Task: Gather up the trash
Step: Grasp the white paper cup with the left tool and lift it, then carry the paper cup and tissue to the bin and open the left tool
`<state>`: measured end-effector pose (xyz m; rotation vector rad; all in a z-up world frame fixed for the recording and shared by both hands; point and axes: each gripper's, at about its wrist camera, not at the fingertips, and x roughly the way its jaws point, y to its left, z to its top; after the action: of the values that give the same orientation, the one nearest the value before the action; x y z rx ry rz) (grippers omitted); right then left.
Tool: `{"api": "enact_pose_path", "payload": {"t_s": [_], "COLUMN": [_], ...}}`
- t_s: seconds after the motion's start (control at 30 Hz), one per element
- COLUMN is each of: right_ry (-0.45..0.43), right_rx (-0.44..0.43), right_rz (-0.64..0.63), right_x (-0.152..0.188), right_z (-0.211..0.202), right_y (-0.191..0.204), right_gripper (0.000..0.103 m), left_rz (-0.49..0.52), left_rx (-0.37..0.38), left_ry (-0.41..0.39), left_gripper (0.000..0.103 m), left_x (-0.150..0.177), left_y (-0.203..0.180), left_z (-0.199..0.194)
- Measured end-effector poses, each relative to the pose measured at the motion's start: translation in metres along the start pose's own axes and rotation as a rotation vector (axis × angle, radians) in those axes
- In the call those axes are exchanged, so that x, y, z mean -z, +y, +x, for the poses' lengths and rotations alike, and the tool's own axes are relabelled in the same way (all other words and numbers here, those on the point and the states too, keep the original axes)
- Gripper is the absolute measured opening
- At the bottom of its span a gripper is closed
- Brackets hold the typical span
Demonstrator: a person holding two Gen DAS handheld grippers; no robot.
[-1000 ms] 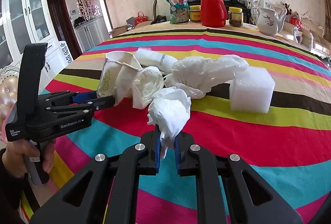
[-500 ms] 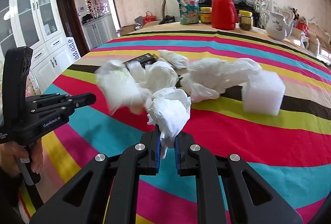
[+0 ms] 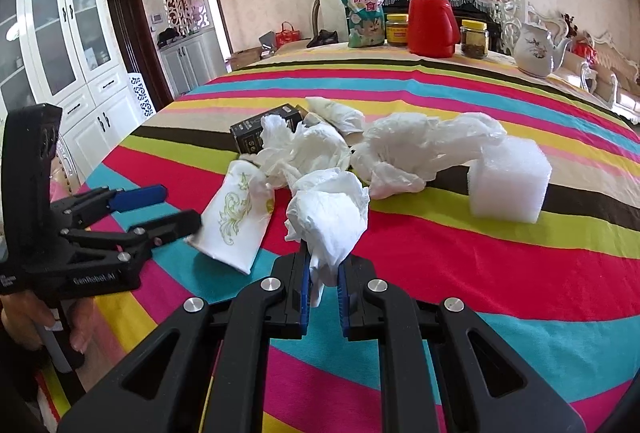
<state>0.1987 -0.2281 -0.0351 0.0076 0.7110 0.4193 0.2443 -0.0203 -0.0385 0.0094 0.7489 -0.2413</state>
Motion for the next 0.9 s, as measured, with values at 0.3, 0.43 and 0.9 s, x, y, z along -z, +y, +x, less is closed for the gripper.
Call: {"api": "enact_pose_path", "payload": {"t_s": [0.3,0.43,0.9], "right_ry": [-0.011,-0.009,-0.024], "right_rx": [0.008,-0.001,-0.042], "right_rz": [0.021,0.018,-0.095], "right_x": [0.000,0.000,0.000], "right_z": [-0.007,-0.008,-0.011], "right_y": [-0.012,-0.011,0.040], "right_gripper": [0.012,0.012,0.012], "left_rz": [-0.003,-0.002,-0.071], "left_rx": [0.052,0.070,0.031], "left_ry": [0.120,0.123,-0.042], "left_gripper": [0.051,0.041,0.038], "left_x": [-0.003,0.000,0.014], "left_y": [-0.021,-0.021,0.010], "left_z": [0.037,0.037,-0.039]}}
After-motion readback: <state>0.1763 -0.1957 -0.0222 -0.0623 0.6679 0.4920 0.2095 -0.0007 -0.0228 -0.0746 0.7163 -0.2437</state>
